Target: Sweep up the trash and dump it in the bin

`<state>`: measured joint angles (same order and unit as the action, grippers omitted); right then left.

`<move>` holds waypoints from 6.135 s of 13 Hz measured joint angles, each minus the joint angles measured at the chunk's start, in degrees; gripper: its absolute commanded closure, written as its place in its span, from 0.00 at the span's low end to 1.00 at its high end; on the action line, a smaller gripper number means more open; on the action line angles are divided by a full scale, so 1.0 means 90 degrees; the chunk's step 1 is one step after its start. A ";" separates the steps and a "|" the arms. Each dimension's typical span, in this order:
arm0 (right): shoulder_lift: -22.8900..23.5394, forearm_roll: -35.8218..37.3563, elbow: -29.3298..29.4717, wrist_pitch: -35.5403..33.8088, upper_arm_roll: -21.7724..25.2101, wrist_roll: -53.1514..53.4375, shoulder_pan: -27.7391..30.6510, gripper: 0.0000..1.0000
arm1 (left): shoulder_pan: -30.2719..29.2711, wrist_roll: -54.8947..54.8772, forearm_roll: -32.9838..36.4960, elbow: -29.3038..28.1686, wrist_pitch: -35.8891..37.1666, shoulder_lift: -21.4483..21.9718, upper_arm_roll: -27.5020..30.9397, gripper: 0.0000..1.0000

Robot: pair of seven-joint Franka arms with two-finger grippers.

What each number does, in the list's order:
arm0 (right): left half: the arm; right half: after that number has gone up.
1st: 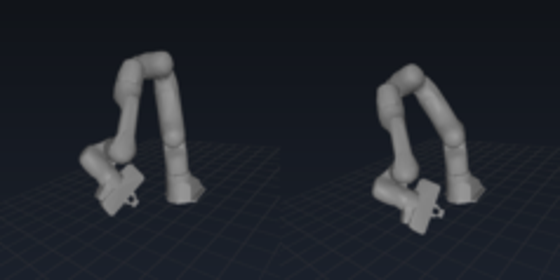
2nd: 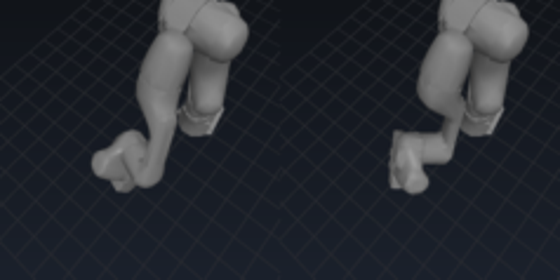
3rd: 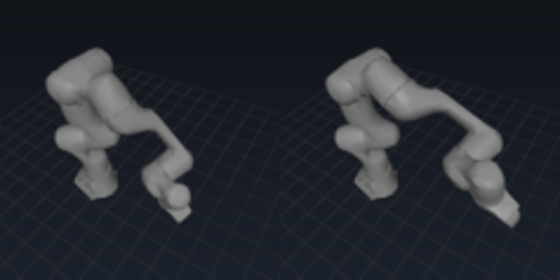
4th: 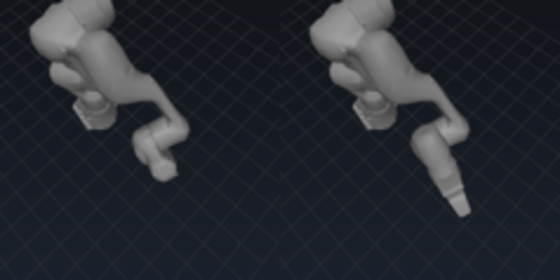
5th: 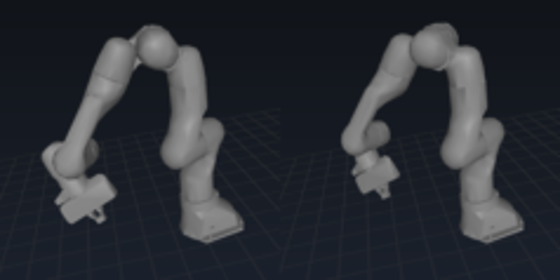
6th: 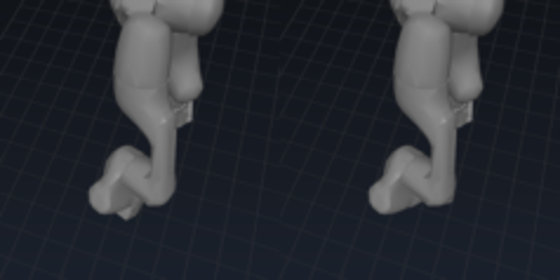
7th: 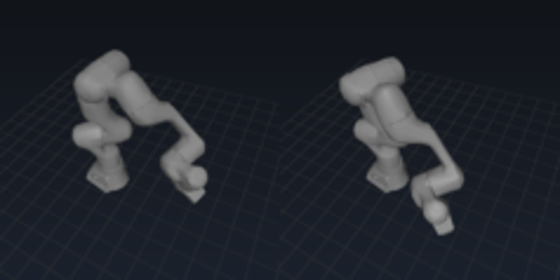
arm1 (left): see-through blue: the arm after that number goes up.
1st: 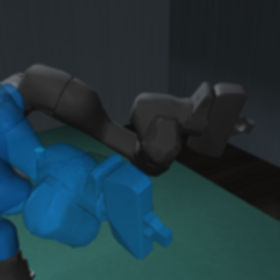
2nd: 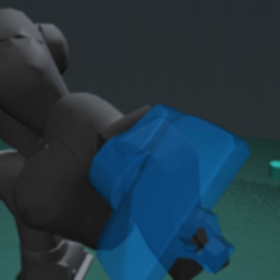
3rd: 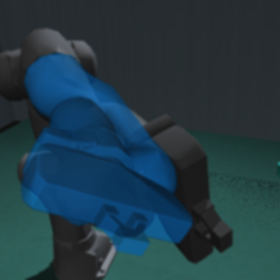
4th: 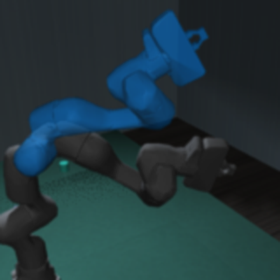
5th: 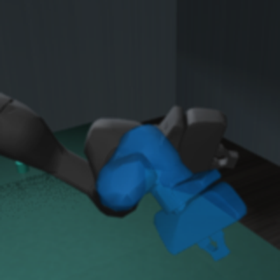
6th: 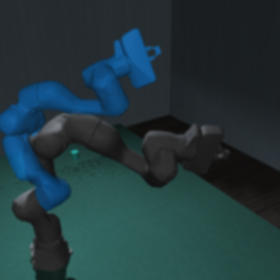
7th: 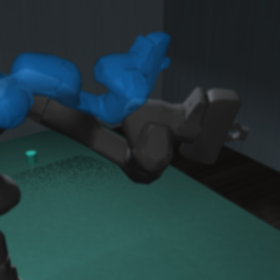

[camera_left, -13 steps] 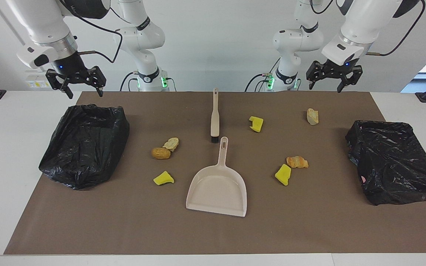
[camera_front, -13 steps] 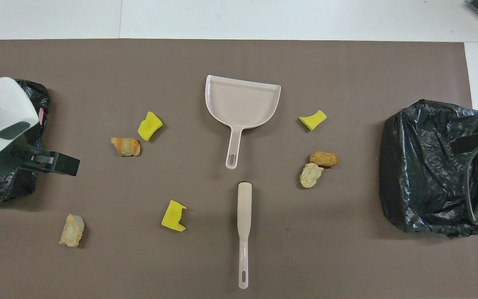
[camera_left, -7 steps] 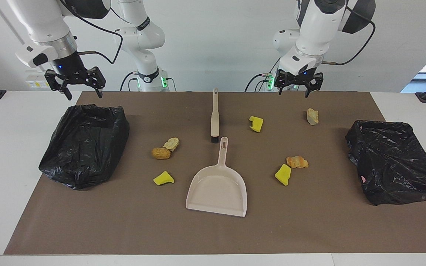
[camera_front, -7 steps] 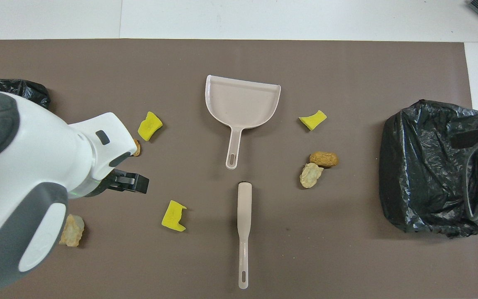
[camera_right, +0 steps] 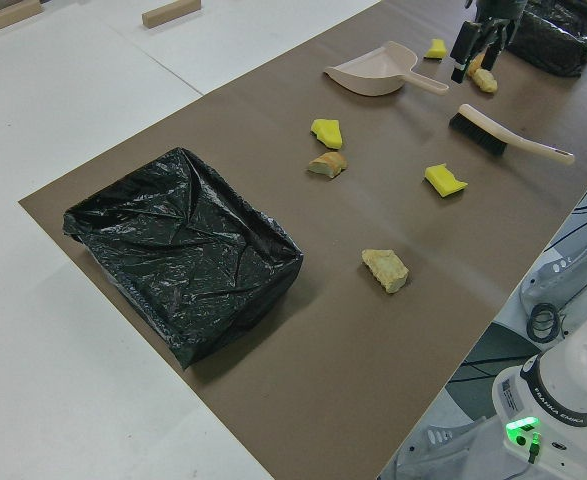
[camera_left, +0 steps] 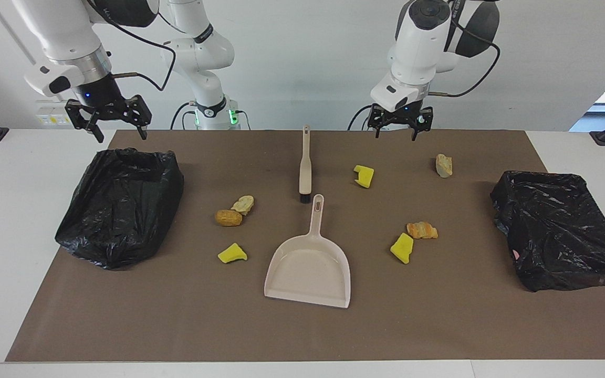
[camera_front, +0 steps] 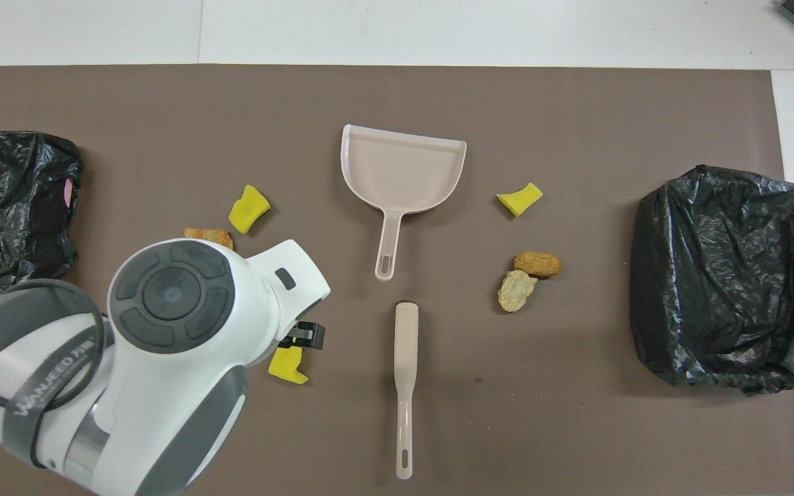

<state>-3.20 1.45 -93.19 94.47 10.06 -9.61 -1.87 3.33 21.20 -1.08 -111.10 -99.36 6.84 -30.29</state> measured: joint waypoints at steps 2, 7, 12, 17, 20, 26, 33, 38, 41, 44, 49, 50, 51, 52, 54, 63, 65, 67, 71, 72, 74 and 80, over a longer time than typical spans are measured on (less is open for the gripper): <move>0.0000 0.0001 -0.0015 -0.0002 -0.0017 0.0000 -0.0014 0.00 | 0.0002 0.0319 -0.0015 -0.0238 -0.0325 -0.0004 -0.0234 0.00; -0.0004 -0.0017 -0.0014 -0.0387 -0.0243 0.0399 -0.0036 0.00 | 0.0011 0.1040 -0.0034 -0.0817 -0.1141 -0.0122 -0.0958 0.00; -0.0007 -0.0015 -0.0002 -0.0385 -0.0323 0.0443 -0.0063 0.00 | 0.0049 0.1776 -0.0037 -0.1332 -0.1896 -0.0358 -0.1520 0.00; -0.0006 -0.0017 -0.0010 -0.0385 -0.0361 0.0457 -0.0080 0.00 | 0.0214 0.2588 -0.0039 -0.1517 -0.2431 -0.0726 -0.1902 0.00; 0.0045 -0.0005 -0.0013 -0.0384 -0.0442 0.0673 -0.0264 0.00 | 0.0243 0.2834 -0.0039 -0.1534 -0.2811 -0.0931 -0.2041 0.00; 0.0849 -0.0018 0.0308 -0.0140 -0.0711 0.1869 -0.0626 0.00 | 0.0244 0.2854 -0.0039 -0.1545 -0.3028 -0.1350 -0.2119 0.00; 0.1685 -0.0593 0.0781 0.0377 -0.0939 0.3219 -0.1059 0.00 | 0.0254 0.3062 -0.0039 -0.1718 -0.2989 -0.1351 -0.2523 0.21; 0.2244 -0.1029 0.0973 0.0865 -0.0985 0.3386 -0.1206 0.00 | 0.0254 0.3064 -0.0039 -0.1727 -0.2842 -0.1352 -0.2517 0.41; 0.2319 -0.1275 0.1006 0.1067 -0.0997 0.3936 -0.1422 0.00 | 0.0254 0.3061 -0.0039 -0.1727 -0.2751 -0.1352 -0.2517 0.68; 0.2616 -0.1282 0.1039 0.1550 -0.1024 0.4497 -0.1801 0.00 | 0.0252 0.3034 -0.0038 -0.1726 -0.2701 -0.1352 -0.2505 0.96; 0.2976 -0.1373 0.1315 0.1670 -0.1038 0.4775 -0.2053 0.00 | 0.0153 0.2732 -0.0037 -0.1532 -0.1974 -0.1316 -0.2453 1.00; 0.3014 -0.1391 0.1318 0.1670 -0.1041 0.4820 -0.2097 0.00 | 0.0106 0.2527 -0.0037 -0.1497 -0.1848 -0.1297 -0.2442 1.00; 0.3066 -0.1400 0.1318 0.1669 -0.1045 0.4932 -0.2172 0.00 | 0.0041 0.2318 -0.0037 -0.1477 -0.1735 -0.1264 -0.2434 1.00; 0.3135 -0.1401 0.1317 0.1669 -0.1049 0.5084 -0.2279 0.00 | -0.0021 0.2143 -0.0037 -0.1460 -0.1560 -0.1225 -0.2407 1.00; 0.3245 -0.1405 0.1317 0.1694 -0.1052 0.5263 -0.2504 0.00 | -0.0063 0.1750 -0.0033 -0.1436 -0.1076 -0.1068 -0.2235 1.00; 0.3634 -0.1742 0.1004 0.2339 -0.1055 0.5474 -0.2817 0.00 | -0.0072 0.0133 -0.0032 -0.1432 0.1354 0.0421 -0.0389 1.00; 0.3635 -0.1753 0.0772 0.2418 -0.1057 0.5474 -0.2870 0.00 | -0.0091 0.0118 0.0012 -0.1533 0.1695 0.0779 -0.0007 1.00; 0.3625 -0.1769 0.0586 0.2470 -0.1059 0.5474 -0.2969 0.00 | -0.0187 0.0358 0.0165 -0.1920 0.1799 0.1213 0.0146 1.00; 0.3588 -0.1771 0.0497 0.2700 -0.1062 0.5474 -0.3163 0.00 | -0.0403 0.0650 0.0618 -0.2873 0.1791 0.1968 0.0351 1.00; 0.3588 -0.1771 0.0484 0.2799 -0.1063 0.5474 -0.3203 0.00 | -0.0437 0.0664 0.0773 -0.3101 0.1781 0.2145 0.0419 1.00; 0.3587 -0.1770 0.0466 0.2823 -0.1062 0.5474 -0.3242 0.01 | -0.0528 0.0690 0.0990 -0.3523 0.1760 0.2503 0.0564 1.00; 0.3563 -0.1765 0.0302 0.2823 -0.1062 0.5464 -0.3264 0.67 | -0.1366 0.0693 0.1132 -0.4048 0.1429 0.2795 0.0685 1.00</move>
<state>28.87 -14.44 -90.47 119.87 0.50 39.57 -31.24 -8.96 27.44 9.12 -147.53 -86.50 31.99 -24.13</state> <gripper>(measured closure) 0.269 0.740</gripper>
